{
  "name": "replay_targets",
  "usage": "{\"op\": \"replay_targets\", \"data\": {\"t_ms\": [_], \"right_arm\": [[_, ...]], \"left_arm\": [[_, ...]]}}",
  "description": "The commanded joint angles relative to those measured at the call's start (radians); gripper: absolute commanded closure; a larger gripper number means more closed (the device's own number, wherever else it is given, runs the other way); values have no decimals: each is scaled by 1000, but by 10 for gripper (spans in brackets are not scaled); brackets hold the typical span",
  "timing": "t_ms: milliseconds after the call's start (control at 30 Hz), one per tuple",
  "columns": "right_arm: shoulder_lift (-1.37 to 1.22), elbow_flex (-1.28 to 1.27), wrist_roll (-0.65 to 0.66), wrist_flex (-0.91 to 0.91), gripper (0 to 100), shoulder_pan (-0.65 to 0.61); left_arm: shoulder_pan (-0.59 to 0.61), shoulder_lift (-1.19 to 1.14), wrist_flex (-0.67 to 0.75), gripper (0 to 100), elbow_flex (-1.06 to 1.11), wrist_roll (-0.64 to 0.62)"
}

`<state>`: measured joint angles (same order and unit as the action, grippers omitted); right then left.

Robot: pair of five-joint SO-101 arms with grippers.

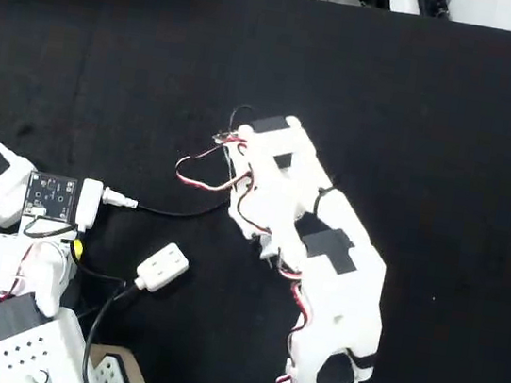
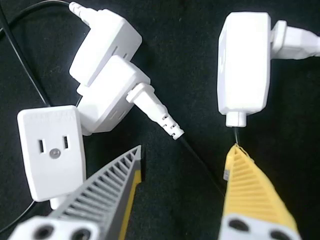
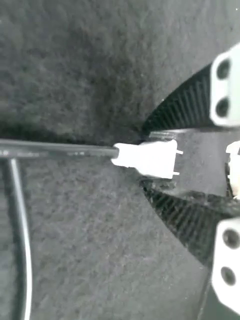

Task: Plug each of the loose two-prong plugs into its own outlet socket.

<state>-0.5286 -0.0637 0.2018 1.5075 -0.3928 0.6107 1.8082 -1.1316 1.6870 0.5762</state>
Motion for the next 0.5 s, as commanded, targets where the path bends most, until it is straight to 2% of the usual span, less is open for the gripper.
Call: {"op": "replay_targets", "data": {"t_ms": [0,133,267,467], "right_arm": [[-1,-15,2,-63,884,-21],[4,-10,-2,-66,888,-61],[5,41,-5,-44,971,-80],[5,177,0,48,966,-46]], "left_arm": [[-4,9,-11,734,13,-5],[-4,9,-11,734,13,-5],[-4,9,-11,734,13,-5],[-4,9,-11,734,13,-5]]}}
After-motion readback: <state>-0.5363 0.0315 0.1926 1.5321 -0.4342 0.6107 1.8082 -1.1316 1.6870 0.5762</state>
